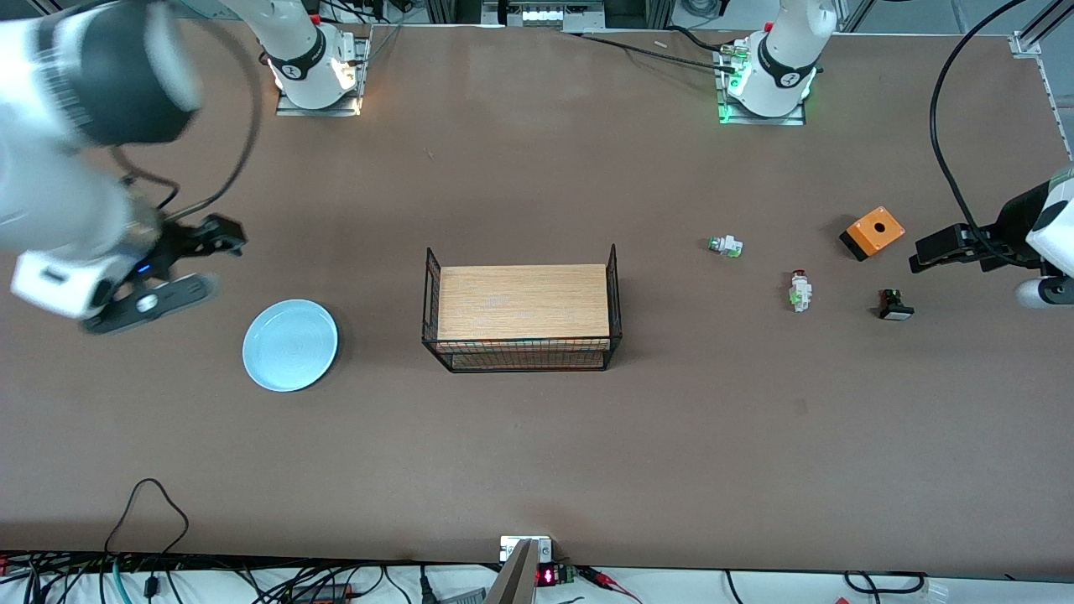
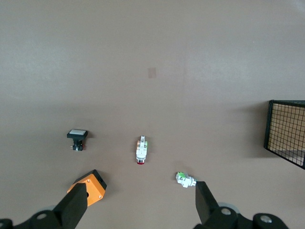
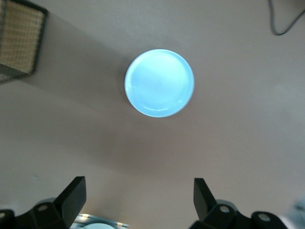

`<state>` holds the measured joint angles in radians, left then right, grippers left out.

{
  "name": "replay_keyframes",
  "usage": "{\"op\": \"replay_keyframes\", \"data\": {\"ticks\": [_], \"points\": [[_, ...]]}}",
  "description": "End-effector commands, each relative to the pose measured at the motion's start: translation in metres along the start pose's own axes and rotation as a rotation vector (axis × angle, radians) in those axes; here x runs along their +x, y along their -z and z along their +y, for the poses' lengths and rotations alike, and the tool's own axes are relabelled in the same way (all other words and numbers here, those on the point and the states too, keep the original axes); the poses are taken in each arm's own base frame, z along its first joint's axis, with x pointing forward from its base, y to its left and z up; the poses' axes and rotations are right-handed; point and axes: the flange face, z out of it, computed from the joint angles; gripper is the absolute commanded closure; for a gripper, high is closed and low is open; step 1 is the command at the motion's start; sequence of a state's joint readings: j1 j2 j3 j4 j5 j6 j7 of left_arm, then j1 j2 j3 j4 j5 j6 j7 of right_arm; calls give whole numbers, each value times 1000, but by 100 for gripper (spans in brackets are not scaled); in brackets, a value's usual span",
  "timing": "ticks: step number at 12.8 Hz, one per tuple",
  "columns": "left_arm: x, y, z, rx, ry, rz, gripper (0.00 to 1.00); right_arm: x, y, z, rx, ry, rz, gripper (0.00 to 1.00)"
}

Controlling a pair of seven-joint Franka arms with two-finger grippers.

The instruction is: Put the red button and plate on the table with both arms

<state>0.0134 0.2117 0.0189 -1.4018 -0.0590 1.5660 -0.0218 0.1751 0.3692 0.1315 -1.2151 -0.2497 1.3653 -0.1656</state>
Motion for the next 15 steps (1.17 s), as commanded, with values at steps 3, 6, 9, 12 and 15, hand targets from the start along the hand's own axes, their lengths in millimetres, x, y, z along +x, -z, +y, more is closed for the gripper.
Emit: {"op": "replay_keyframes", "data": {"ticks": [3, 6, 9, 12, 15], "points": [[-6, 3, 2, 8, 3, 21, 0, -49, 11, -2, -7, -10, 75, 0], [-10, 4, 6, 8, -4, 47, 0, -81, 1, 40, 115, -106, 131, 0], [-12, 2, 7, 8, -5, 42, 0, -95, -31, 78, 122, -197, 162, 0], [-16, 6, 7, 8, -6, 48, 0, -97, -45, 81, 208, -232, 203, 0], [-22, 4, 6, 8, -5, 42, 0, -96, -42, 79, 226, -241, 220, 0]]}}
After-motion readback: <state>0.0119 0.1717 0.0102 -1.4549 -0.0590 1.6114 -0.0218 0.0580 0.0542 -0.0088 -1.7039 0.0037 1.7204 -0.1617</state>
